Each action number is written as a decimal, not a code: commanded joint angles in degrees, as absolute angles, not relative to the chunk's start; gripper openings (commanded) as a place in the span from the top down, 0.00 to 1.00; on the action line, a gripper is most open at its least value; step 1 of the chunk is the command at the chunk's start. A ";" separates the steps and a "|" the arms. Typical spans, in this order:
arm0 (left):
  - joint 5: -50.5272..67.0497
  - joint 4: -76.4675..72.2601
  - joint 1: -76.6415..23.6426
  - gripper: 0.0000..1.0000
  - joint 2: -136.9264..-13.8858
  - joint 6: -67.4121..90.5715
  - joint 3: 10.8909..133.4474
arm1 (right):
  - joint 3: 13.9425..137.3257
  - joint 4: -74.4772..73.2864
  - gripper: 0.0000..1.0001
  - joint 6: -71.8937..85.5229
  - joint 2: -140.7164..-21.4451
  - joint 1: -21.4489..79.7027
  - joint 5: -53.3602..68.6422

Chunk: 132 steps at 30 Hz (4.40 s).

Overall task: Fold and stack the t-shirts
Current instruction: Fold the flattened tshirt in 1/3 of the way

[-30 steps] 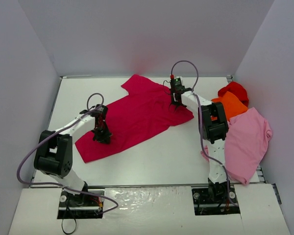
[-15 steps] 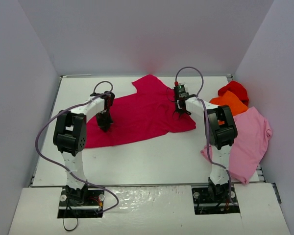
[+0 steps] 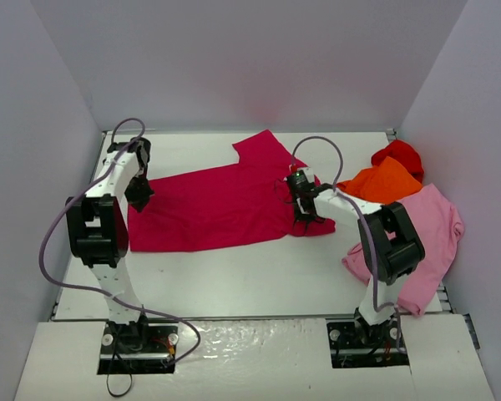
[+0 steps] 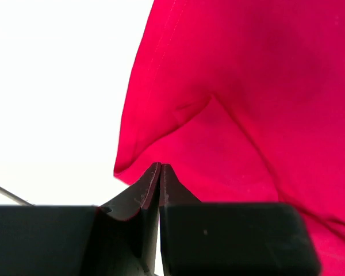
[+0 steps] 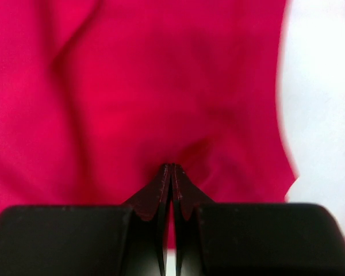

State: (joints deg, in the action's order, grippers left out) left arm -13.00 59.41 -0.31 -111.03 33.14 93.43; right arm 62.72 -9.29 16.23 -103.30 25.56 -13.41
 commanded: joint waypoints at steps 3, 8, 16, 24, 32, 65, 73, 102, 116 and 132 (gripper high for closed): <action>-8.21 57.73 -1.72 1.00 -99.63 31.56 90.71 | 60.87 -12.26 1.00 20.91 -93.90 30.74 -19.17; -4.36 48.41 -6.01 1.00 -93.68 34.57 82.42 | 66.41 -11.60 1.00 17.88 -98.44 29.85 -21.97; 0.00 47.28 -12.83 1.00 -101.04 36.39 81.30 | 74.44 -6.72 0.86 17.25 -108.01 27.60 -17.00; -2.82 45.72 -15.47 1.00 -94.42 36.73 74.41 | 78.37 -2.78 0.49 17.87 -113.20 22.75 -12.44; -5.66 45.97 -16.18 1.00 -85.67 37.46 67.97 | 77.68 3.53 0.52 19.14 -114.23 19.68 -8.29; -7.10 47.04 -18.18 0.93 -86.05 38.06 64.72 | 73.37 11.79 1.00 27.14 -113.47 16.08 9.58; -7.38 46.58 -18.74 0.93 -87.28 38.24 63.80 | 79.73 7.69 1.00 23.94 -113.32 16.17 8.42; -7.38 45.62 -20.25 0.93 -90.16 38.38 63.67 | 90.15 4.92 0.69 15.71 -119.23 16.17 6.13; -5.96 46.05 -21.97 1.00 -95.65 36.48 72.76 | 82.00 5.54 0.66 17.31 -112.74 20.36 7.47; -8.27 47.02 -24.27 0.89 -93.74 38.96 69.23 | 95.13 4.17 0.65 16.86 -123.69 26.28 8.31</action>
